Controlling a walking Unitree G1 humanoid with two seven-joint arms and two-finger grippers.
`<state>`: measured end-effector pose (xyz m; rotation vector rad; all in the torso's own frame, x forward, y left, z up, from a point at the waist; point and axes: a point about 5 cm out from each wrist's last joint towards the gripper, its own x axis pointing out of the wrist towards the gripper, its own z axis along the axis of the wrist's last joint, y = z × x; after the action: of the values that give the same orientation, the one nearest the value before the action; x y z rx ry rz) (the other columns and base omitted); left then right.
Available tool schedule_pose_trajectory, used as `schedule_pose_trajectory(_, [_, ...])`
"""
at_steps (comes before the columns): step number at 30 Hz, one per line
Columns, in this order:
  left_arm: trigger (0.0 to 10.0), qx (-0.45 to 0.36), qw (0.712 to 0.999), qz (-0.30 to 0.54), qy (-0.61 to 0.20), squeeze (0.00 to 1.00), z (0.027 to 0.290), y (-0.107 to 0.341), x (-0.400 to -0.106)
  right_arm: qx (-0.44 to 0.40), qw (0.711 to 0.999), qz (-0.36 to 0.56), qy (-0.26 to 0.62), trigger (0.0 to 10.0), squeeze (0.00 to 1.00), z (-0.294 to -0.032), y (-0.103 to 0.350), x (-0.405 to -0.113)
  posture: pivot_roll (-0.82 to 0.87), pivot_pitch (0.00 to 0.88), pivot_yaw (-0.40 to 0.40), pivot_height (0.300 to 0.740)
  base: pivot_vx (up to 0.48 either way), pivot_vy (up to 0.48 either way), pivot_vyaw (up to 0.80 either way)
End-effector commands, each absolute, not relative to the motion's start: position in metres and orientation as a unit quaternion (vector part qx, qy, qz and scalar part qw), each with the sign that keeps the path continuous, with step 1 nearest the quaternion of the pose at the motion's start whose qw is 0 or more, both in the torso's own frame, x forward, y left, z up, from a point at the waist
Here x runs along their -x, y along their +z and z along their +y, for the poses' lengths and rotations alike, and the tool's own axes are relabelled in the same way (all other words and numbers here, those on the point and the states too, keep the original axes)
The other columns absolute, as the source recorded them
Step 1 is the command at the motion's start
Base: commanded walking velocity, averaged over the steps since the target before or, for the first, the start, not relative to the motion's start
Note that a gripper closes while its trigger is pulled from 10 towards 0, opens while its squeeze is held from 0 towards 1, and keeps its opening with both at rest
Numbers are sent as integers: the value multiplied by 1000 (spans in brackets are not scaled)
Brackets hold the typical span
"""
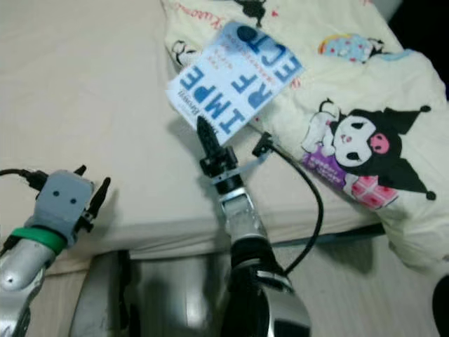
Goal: Clean up the room
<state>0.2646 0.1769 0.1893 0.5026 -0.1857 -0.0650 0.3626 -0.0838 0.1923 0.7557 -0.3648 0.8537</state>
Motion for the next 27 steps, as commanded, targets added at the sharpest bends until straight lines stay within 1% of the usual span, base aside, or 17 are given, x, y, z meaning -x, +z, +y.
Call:
schedule_pose_trajectory(1, [10000, -235, 967, -96, -35, 0, 175, 190, -267, -225, 880, -199, 367, 10000, 0, -84, 191, -346, 167, 140, -29, 500, 0, 0, 0])
schedule_pose_trajectory(2, [10000, -235, 967, -96, -35, 0, 175, 190, -267, -225, 880, -199, 367, 10000, 0, -84, 191, -346, 167, 140, -29, 500, 0, 0, 0])
schedule_pose_trajectory(3, [10000, -225, 968, -103, -38, 0, 173, 193, -268, -189, 897, -204, 343, 10000, 0, -89, 189, -341, 162, 133, -28, 500, 0, 0, 0])
schedule_pose_trajectory(4, [10000, -225, 968, -103, -38, 0, 173, 193, -268, -189, 897, -204, 343, 10000, 0, -89, 189, -341, 162, 133, -28, 500, 0, 0, 0])
schedule_pose_trajectory(5, [10000, -212, 970, -113, -45, 0, 169, 198, -270, -163, 912, -205, 315, 10000, 0, -94, 186, -337, 136, 101, -26, 500, 0, 0, 0])
schedule_pose_trajectory(7, [10000, -185, 972, -131, -61, 0, 162, 206, -274, -157, 930, -202, 263, 10000, 0, -101, 181, -331, 111, 73, -21, 500, 0, 0, 0])
schedule_pose_trajectory(8, [10000, -185, 972, -131, -61, 0, 162, 206, -274, -157, 930, -202, 263, 10000, 0, -101, 181, -331, 111, 73, -21, 500, 0, 0, 0])
schedule_pose_trajectory(11, [10000, -162, 973, -140, -84, 0, 150, 209, -278, -130, 953, -191, 195, 10000, 0, -110, 173, -327, 91, 51, -17, 500, 0, 0, 0])
schedule_pose_trajectory(12, [10000, -154, 974, -139, -89, 0, 146, 207, -281, -103, 966, -178, 154, 10000, 0, -116, 169, -329, 79, 40, -17, 505, 0, 0, 0])
schedule_pose_trajectory(13, [10000, -149, 975, -138, -92, 0, 144, 205, -284, -84, 974, -169, 127, 10000, 0, -119, 167, -330, 77, 39, -17, 510, 0, 0, 0])
schedule_pose_trajectory(14, [10000, -149, 975, -138, -92, 0, 144, 205, -284, -84, 974, -169, 127, 10000, 0, -119, 167, -330, 77, 39, -17, 510, 0, 0, 0])
schedule_pose_trajectory(15, [10000, -137, 977, -133, -93, 0, 142, 204, -286, -53, 977, -173, 113, 10000, 0, -120, 168, -330, 75, 38, -18, 515, 0, 0, 0])
schedule_pose_trajectory(18, [10000, -129, 979, -129, -94, 0, 140, 203, -288, -32, 978, -178, 106, 10000, 0, -120, 170, -329, 73, 30, -19, 520, 0, 0, 0])
schedule_pose_trajectory(20, [10000, -101, 984, -118, -93, 0, 136, 202, -293, -9, 980, -178, 93, 10000, 0, -122, 171, -330, 72, 27, -26, 530, 0, 0, 0])
schedule_pose_trajectory(27, [10000, -91, 987, -103, -86, 0, 129, 196, -296, 1, 982, -172, 71, 10000, 0, -127, 172, -331, 70, 20, -36, 550, 0, 0, 0])
